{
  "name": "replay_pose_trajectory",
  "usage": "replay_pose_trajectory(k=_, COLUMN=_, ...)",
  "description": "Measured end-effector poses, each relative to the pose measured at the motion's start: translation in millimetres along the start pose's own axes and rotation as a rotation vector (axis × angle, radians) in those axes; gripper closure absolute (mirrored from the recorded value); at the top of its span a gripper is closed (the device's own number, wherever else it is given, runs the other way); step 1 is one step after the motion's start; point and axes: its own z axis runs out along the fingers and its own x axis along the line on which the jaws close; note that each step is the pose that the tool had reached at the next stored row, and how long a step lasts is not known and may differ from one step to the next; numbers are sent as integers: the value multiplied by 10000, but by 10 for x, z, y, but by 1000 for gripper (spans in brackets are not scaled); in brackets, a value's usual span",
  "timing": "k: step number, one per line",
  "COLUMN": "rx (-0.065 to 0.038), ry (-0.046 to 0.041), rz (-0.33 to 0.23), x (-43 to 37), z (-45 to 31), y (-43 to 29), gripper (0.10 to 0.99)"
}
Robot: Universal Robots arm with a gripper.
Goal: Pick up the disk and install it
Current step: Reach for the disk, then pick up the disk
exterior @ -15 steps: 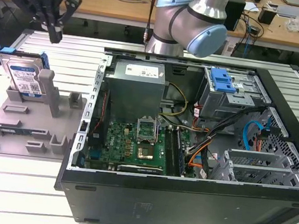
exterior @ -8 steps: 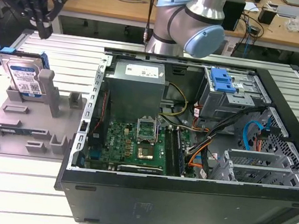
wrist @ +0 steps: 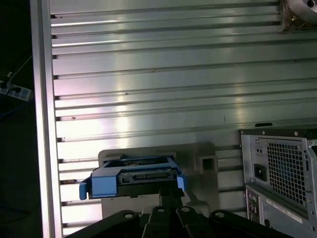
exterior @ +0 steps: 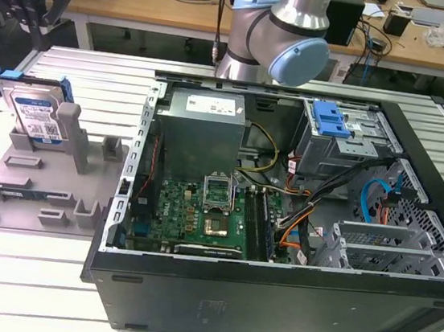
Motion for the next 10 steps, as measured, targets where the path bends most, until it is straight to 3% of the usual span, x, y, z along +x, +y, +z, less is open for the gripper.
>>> replay_pose_trajectory(k=10, rx=14, ry=-1, rz=-1, x=0, z=0, y=0, gripper=980)
